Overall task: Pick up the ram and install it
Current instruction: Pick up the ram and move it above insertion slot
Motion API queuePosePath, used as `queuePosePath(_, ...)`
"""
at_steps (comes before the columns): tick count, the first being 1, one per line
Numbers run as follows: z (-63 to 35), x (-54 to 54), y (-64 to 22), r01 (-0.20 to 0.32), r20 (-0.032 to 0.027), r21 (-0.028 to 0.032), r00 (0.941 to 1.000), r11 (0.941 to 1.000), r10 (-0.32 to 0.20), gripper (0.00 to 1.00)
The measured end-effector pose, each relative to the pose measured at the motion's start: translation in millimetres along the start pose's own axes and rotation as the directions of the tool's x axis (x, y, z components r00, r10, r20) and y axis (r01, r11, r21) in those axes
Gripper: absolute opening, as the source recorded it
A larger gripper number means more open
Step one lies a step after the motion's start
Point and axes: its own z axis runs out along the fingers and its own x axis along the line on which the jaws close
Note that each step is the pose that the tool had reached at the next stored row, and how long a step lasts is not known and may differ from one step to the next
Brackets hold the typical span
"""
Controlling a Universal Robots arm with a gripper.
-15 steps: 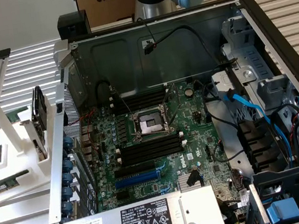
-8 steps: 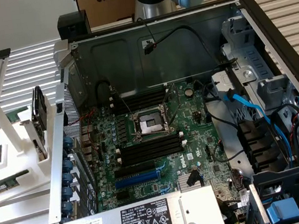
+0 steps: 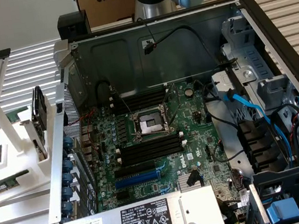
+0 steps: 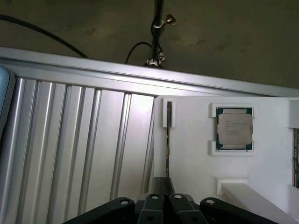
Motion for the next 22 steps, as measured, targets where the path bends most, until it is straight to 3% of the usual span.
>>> queuePosePath(14, 0.0, -0.1, 0.0, 0.000, 0.0002, 0.0001, 1.0000, 1.0000, 0.000, 0.10)
queuePosePath(16, 0.1, -0.1, 0.0, 0.000, 0.0002, 0.0001, 1.0000, 1.0000, 0.000, 0.11)
queuePosePath(17, 0.0, -0.1, 0.0, 0.000, 0.0002, 0.0001, 1.0000, 1.0000, 0.000, 0.18)
queuePosePath(22, 0.0, -0.1, 0.0, 0.000, 0.0001, 0.0001, 1.0000, 1.0000, 0.000, 0.18)
